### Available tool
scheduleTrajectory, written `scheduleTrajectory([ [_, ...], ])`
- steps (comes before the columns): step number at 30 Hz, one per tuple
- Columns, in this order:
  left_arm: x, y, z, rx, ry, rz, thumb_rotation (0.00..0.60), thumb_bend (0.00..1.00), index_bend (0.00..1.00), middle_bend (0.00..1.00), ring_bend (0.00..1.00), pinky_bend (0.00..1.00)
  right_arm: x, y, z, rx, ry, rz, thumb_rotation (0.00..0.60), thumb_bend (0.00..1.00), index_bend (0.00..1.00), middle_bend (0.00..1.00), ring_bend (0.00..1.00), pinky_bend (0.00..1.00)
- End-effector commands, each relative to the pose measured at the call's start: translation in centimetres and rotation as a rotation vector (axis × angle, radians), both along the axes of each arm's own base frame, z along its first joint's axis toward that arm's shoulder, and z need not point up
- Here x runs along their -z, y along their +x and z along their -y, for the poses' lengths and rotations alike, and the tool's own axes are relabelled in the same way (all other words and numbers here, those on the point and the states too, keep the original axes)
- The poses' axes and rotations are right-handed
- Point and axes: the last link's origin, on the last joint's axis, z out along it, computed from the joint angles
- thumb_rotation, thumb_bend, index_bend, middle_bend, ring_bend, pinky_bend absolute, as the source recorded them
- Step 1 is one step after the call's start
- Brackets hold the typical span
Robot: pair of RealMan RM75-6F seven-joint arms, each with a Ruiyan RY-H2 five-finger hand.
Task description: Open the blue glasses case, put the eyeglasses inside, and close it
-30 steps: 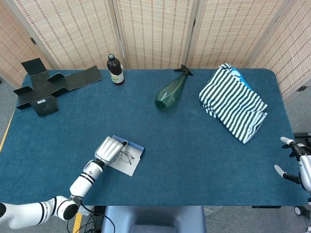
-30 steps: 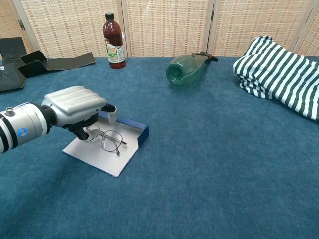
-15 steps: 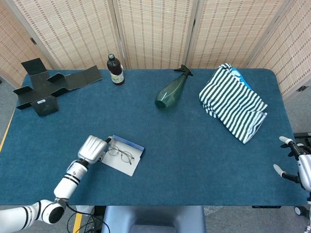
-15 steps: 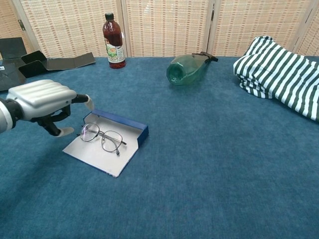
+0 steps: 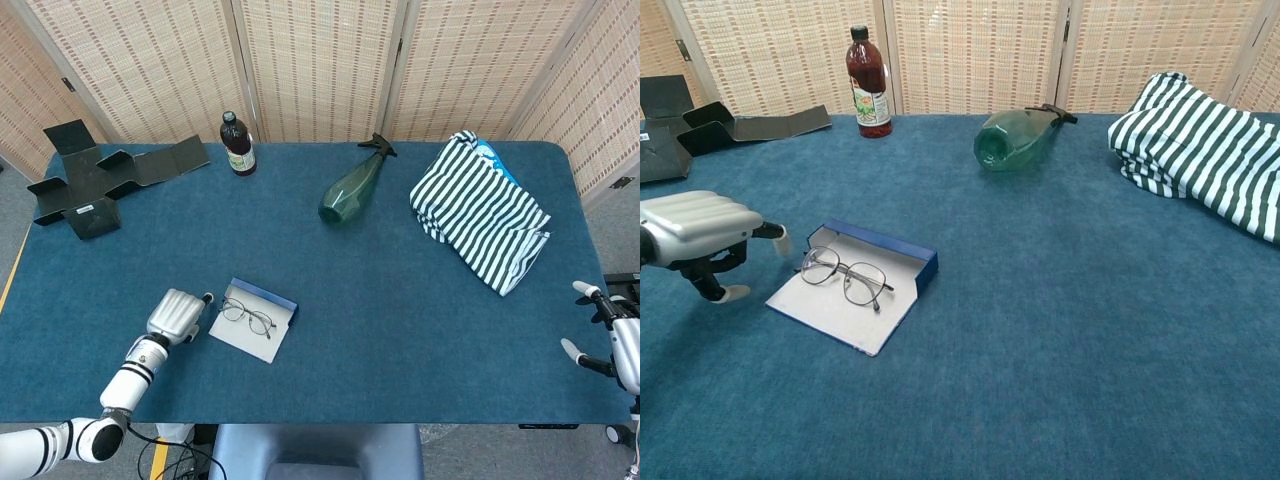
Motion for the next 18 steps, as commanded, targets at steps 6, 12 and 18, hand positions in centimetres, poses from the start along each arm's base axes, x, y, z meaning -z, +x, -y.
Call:
scheduleTrajectory([
  [6,0.7,0.5,0.0,-0.018,-0.029,0.028,0.6,0.38,0.3,0.92,0.98,1.0,0.0,0.0,0.0,0.003,-0.001,-0.001,0.6,0.2,0.18,0.35,0.49,0.28],
  [12,1.1,1.5,0.4,0.014,-0.043,0.044,0.6,0.38,0.3,0.92,0.98,1.0,0.1,-0.1,-0.1,0.006,0.0,0.0,0.6,0.2,0.18,0.35,0.49,0.28],
  [18,1.4,2.3,0.5,0.031,-0.047,0.056,0.6,0.38,0.3,0.92,0.98,1.0,0.0,-0.2,-0.2,0.01,-0.003,-0.001,0.6,0.2,0.18,0.35,0.49,0.28],
])
